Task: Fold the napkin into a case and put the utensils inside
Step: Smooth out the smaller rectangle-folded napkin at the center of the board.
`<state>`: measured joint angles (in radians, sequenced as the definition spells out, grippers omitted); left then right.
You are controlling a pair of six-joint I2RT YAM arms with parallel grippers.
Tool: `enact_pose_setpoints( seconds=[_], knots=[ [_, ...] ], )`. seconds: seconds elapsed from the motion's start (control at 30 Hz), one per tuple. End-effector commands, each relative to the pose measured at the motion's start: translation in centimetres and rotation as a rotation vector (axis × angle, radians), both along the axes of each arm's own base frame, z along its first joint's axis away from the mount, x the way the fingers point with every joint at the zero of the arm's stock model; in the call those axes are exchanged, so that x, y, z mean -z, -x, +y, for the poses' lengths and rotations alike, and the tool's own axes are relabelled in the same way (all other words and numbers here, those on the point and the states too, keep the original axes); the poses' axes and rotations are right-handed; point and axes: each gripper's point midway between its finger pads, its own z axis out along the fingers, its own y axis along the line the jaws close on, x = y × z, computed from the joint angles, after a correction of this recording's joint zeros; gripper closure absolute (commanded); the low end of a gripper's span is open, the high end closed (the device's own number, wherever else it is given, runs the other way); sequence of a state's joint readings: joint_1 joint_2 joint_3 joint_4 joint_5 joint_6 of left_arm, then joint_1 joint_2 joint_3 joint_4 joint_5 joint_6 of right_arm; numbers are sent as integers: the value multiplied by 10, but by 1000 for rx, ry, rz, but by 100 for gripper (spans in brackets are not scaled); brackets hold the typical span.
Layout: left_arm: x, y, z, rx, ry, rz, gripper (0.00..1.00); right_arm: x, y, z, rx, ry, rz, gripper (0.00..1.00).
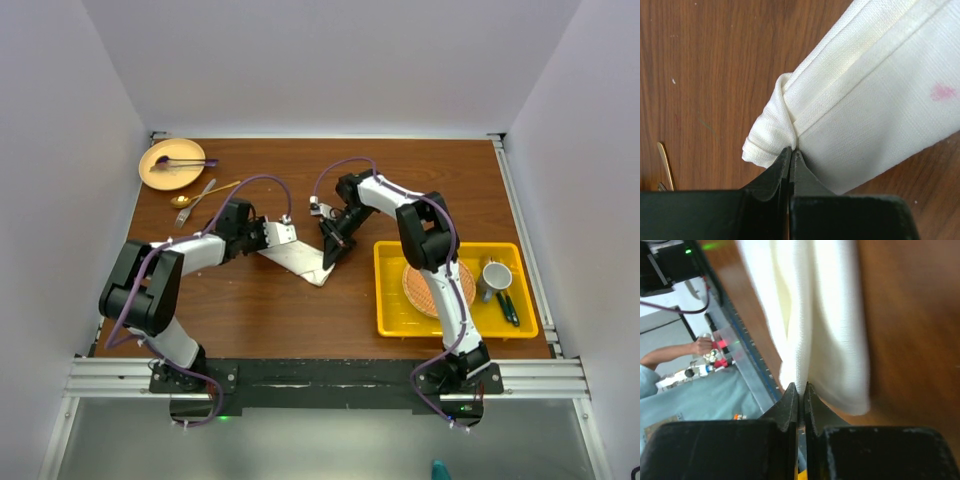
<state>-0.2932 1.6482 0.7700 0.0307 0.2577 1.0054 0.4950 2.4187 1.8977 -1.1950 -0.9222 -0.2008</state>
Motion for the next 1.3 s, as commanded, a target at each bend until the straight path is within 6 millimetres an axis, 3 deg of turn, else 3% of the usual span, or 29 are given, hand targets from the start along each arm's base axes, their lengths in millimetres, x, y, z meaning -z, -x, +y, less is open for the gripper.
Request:
enact_pose_setpoints(
  seconds=[0.0, 0.1, 0.17, 0.23, 0.37, 0.43, 0.5, 0.7, 0.77, 0.87, 1.0, 1.13, 1.27],
  knots=[
    [45, 56, 29, -64, -76, 235, 100, 32, -14, -15, 23, 104, -20, 100],
    [46, 58, 30, -61, -79, 234, 100, 43, -15, -22, 25, 149, -25, 100],
    [45, 57, 30, -56, -80, 227, 100, 39, -16, -21, 27, 140, -32, 90],
    [44, 56, 29, -51, -77, 219, 100, 28, -18, -18, 23, 115, -51, 73],
    [41, 54, 27, -48, -68, 208, 100, -21, -30, -5, 24, 10, -125, 54],
    [39, 53, 26, -50, -59, 208, 100, -49, -32, -2, 9, -48, -159, 50],
    [37, 52, 25, -48, -53, 203, 100, -65, -33, -2, 0, -73, -192, 46],
    [33, 50, 24, -44, -52, 196, 100, -77, -37, -13, -19, -83, -212, 43],
    [34, 50, 24, -48, -49, 198, 100, -95, -33, 1, -1, -175, -173, 46],
    [34, 48, 22, -55, -40, 204, 100, -106, -22, 21, 17, -254, -117, 53],
    [35, 48, 22, -58, -37, 204, 100, -90, -11, 41, 50, -275, -28, 63],
    [35, 50, 23, -64, -38, 208, 100, -50, -14, 50, 94, -235, 38, 65],
    [35, 52, 24, -59, -45, 203, 100, 5, -23, 38, 152, -129, 63, 69]
  ],
)
